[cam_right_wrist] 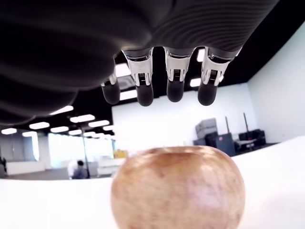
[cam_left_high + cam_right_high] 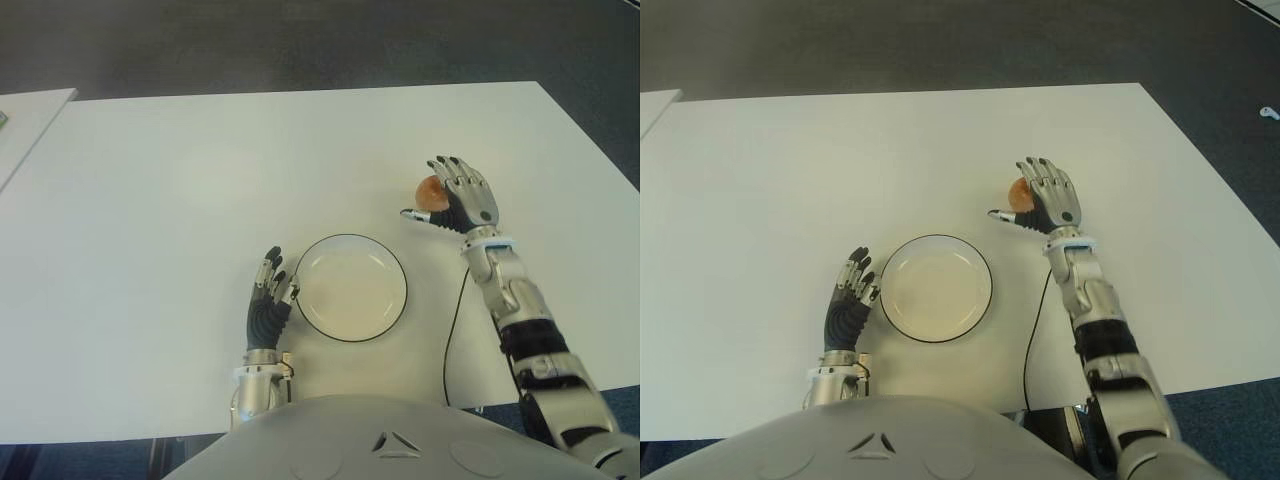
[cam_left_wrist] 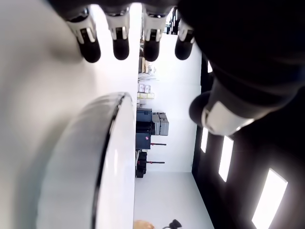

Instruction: Put the apples into the plate.

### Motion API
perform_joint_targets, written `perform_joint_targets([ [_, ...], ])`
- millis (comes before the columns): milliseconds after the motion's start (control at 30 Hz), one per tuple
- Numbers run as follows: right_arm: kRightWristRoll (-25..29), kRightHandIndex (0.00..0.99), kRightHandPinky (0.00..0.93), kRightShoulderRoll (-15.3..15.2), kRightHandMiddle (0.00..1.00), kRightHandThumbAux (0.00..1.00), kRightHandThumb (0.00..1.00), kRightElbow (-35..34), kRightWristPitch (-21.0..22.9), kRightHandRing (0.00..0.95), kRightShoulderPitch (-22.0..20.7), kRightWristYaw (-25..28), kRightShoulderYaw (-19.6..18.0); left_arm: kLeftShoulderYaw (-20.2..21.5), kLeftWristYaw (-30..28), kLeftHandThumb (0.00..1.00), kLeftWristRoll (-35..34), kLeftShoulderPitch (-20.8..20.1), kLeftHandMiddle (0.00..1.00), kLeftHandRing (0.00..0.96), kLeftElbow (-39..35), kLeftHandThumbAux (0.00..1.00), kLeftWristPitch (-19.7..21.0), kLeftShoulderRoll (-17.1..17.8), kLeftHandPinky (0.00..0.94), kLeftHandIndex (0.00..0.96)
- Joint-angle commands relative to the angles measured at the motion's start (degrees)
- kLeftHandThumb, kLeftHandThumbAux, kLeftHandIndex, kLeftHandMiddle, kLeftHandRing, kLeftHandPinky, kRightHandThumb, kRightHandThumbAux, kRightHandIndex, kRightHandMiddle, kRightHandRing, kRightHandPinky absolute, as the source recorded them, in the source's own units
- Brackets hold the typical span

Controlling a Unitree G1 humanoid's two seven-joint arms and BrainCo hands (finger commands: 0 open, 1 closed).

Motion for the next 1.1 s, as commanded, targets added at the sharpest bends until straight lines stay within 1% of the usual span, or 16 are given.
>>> perform_joint_targets([
  [33,1.5,0.0,0.0,-1.4,0.0,0.206,0.226,6.7,2.4,0.0,-4.2,2.1,3.1,-0.1,0.6,0.128,-0.1,-0.3,0.0,0.0,2.8,0.601,0.7,-2.4,0.0,0.0],
  [167,2.7,0.0,0.0,-1.9,0.0,0.191,0.216,8.4,3.3,0.0,-6.1,3.1,4.8,0.0,1.0,0.129,0.7,-0.6,0.0,0.0,2.6,0.599,0.4,-2.6,0.0,0.0],
  [333,4.1,0.0,0.0,-2.5,0.0,0.199,0.216,10.7,3.8,0.0,-8.1,3.6,6.5,-0.1,1.8,0.117,1.5,-0.3,0.012,0.0,2.1,0.608,0.2,-2.9,0.0,0.0],
  [400,4.5,0.0,0.0,-2.9,0.0,0.209,0.217,12.6,3.8,0.0,-9.6,3.5,7.3,-0.1,1.8,0.111,1.1,0.0,0.019,0.0,2.1,0.604,0.0,-3.0,0.0,0.0],
  [533,5.2,0.0,0.0,-3.4,0.0,0.225,0.217,14.8,3.8,0.0,-11.2,3.2,8.5,0.1,1.4,0.109,0.3,0.1,0.028,0.0,2.7,0.591,-0.5,-2.8,0.0,0.002],
  [733,6.0,0.0,0.0,-3.9,0.0,0.236,0.213,20.2,3.0,0.0,-14.4,1.4,10.4,0.4,1.1,0.117,-0.3,-0.6,0.029,0.0,3.9,0.584,-1.4,-2.8,0.0,0.006],
  [867,7.0,0.0,0.0,-3.9,0.0,0.246,0.21,23.1,2.7,0.0,-16.1,1.3,11.4,0.4,1.1,0.119,0.0,-1.0,0.021,0.0,3.8,0.576,-0.6,-2.6,0.0,0.004],
  [1033,7.9,0.0,0.0,-4.0,0.0,0.259,0.213,24.7,2.9,0.0,-17.0,1.1,12.6,0.4,1.1,0.119,0.1,-1.0,0.016,0.0,3.4,0.57,-0.3,-2.5,0.0,0.0],
  [1100,7.9,0.0,0.0,-3.7,0.0,0.264,0.214,26.6,3.0,0.0,-17.7,0.3,13.3,0.4,1.2,0.118,0.0,-0.8,0.017,0.0,3.1,0.571,-0.3,-2.7,0.0,0.0],
])
